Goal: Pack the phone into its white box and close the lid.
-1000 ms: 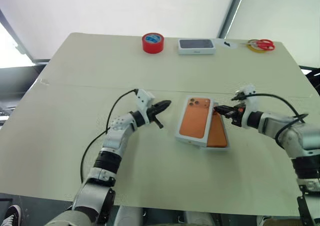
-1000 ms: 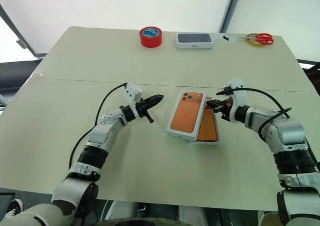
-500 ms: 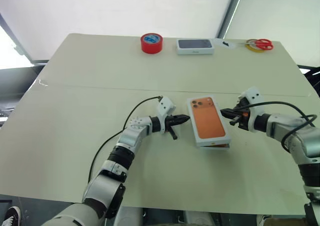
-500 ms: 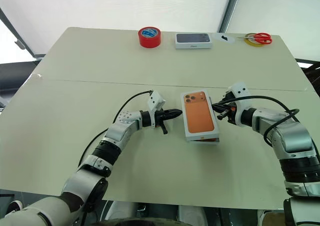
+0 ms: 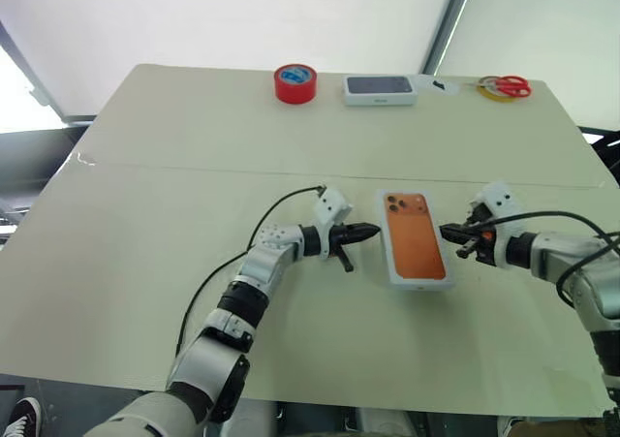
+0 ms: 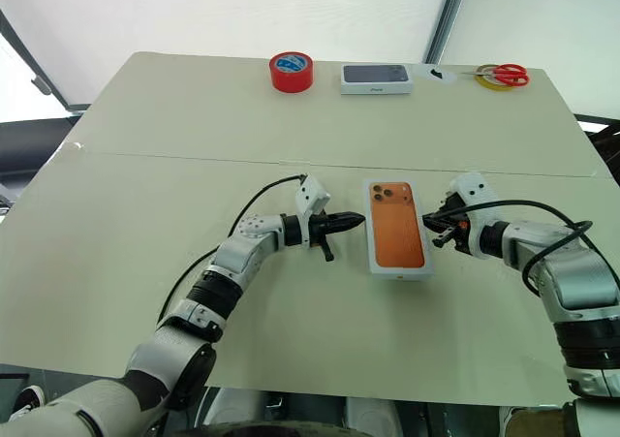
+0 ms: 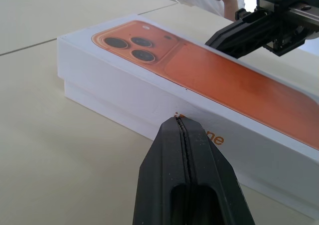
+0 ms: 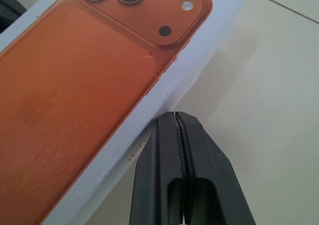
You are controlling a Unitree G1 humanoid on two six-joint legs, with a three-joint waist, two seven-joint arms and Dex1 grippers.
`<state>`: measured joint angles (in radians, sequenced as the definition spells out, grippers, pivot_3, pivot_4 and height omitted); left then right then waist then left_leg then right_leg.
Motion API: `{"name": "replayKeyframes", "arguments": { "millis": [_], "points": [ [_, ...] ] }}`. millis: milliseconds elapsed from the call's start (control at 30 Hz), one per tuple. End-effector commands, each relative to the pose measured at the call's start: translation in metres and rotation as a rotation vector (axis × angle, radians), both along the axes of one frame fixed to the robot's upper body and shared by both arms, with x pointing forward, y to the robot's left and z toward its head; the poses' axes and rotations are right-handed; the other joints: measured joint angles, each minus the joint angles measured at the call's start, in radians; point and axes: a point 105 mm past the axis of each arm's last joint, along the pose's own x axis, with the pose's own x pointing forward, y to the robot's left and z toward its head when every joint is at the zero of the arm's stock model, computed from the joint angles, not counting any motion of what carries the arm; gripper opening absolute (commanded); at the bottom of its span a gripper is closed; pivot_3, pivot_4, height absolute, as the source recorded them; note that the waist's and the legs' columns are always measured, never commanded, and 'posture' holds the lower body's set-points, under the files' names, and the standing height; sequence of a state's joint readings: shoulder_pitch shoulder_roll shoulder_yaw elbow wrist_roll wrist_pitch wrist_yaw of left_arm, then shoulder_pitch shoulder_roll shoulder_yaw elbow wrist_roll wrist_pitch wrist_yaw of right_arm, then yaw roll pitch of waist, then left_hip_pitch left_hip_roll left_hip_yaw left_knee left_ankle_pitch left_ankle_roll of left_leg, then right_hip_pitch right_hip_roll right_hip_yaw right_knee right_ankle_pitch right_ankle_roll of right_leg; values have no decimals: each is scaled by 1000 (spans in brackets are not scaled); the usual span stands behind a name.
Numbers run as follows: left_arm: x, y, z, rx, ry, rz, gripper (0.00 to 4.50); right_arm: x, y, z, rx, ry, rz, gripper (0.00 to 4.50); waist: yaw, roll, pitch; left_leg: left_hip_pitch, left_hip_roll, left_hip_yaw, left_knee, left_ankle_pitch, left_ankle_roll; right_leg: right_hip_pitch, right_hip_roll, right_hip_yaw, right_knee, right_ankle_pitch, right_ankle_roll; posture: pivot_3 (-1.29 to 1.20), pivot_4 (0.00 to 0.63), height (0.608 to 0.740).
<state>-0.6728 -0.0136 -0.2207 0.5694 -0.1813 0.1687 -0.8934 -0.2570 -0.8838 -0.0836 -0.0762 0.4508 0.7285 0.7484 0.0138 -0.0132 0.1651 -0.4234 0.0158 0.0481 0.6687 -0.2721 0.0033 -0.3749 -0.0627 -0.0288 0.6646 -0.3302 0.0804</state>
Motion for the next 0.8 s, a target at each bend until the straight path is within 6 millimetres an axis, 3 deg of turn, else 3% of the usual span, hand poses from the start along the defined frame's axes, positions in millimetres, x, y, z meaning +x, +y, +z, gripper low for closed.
{"name": "replayKeyframes", "arguments": {
  "millis": [33,267,400,500,567,633,733,800],
  "points": [
    [-1,-6,7,8,-37,-29,0,2,-5,11,-68,-65,18,28,0,0,0,0,0,0,0,0,0,0,0,0,0,0,0,0,150,740],
    [5,16,3,39,-62,9,0,5,-3,15,-71,-89,22,28,-1,0,0,0,0,0,0,3,-5,0,0,0,0,0,0,0,150,740],
    [18,20,29,-44,-92,57,0,15,-13,27,-70,-149,-21,28,0,0,0,0,0,0,0,3,-5,0,0,0,0,0,0,0,150,740],
    [25,11,55,-117,-128,83,0,17,-5,39,25,-173,-3,28,2,0,0,0,0,0,0,3,-5,0,0,0,0,0,0,0,150,740],
    [29,-1,65,-134,-154,95,0,11,5,37,81,-128,47,28,5,0,0,0,0,0,1,3,-5,0,0,0,0,0,0,0,150,740],
    [31,-12,57,-63,-177,96,0,-3,16,22,102,-30,114,28,9,0,0,0,0,0,1,3,-5,1,0,0,0,0,0,0,150,740],
    [34,-21,27,113,-232,103,0,-18,16,-5,17,51,150,28,15,0,0,1,-1,0,1,3,-5,1,0,0,0,0,0,0,150,740],
    [31,-21,3,185,-165,74,0,-27,19,-16,-40,66,197,28,10,0,0,2,-1,2,0,2,-4,1,1,0,0,0,0,0,150,740]
  ]
}}
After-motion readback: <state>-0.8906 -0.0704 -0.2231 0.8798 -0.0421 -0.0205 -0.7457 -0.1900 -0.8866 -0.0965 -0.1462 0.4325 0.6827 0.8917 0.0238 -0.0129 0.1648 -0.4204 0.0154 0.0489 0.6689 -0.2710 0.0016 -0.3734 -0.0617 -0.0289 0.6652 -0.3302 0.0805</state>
